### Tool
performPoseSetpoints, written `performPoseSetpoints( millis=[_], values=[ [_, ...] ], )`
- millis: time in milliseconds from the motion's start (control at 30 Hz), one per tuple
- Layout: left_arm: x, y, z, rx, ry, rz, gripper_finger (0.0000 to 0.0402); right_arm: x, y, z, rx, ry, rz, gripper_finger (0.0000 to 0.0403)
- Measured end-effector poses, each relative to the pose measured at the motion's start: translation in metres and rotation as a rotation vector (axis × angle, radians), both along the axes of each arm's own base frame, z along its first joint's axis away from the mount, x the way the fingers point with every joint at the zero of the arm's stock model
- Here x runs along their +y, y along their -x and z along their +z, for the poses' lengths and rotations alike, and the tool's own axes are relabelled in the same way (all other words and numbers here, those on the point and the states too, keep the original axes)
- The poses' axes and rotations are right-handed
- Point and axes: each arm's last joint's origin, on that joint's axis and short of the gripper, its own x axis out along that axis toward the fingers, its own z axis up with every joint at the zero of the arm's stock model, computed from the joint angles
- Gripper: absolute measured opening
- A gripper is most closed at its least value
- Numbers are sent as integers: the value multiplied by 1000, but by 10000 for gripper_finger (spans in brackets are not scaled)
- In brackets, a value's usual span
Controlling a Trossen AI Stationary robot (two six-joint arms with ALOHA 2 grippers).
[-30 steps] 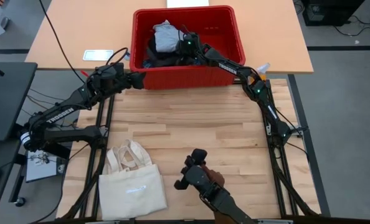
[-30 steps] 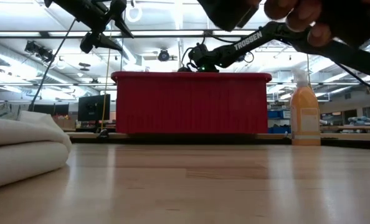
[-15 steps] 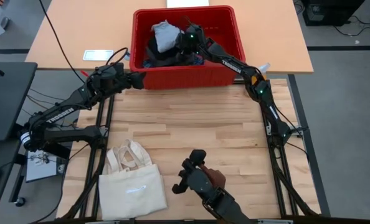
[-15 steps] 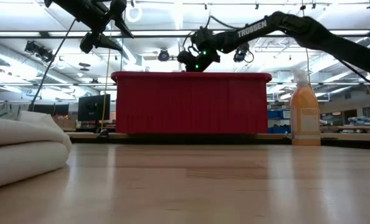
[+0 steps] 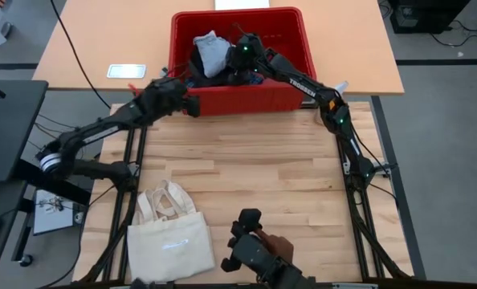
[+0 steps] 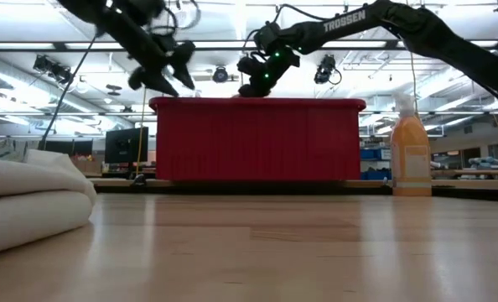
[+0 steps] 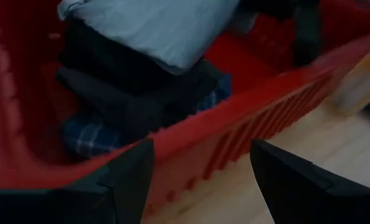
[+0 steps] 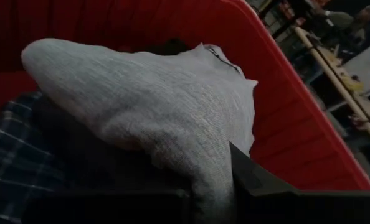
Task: Fold laundry
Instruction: Remove the gray t-shirt from the red organizer bin
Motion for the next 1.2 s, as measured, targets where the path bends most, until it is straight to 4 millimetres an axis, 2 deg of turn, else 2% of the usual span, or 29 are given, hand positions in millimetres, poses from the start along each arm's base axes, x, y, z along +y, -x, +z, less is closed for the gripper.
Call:
performPoseSetpoints(
  millis=[167, 267, 367, 600, 933, 1200],
  values=[
    [23, -29, 1, 192, -76, -77, 272, 9, -6, 2, -1, 8, 23, 46],
    [38, -44, 22, 223, -185, -105, 281, 8, -4, 8, -22, 27, 16, 46],
    [55, -54, 25, 303, -223, -113, 299, 8, 0, 14, -30, 41, 20, 46],
    [85, -61, 37, 413, -317, -125, 344, 9, 10, 36, -85, 79, 33, 46],
    [93, -65, 32, 469, -356, -211, 350, 5, 12, 37, -101, 86, 30, 48],
    [98, -67, 34, 484, -422, -200, 350, 4, 12, 38, -115, 84, 39, 48]
  ],
)
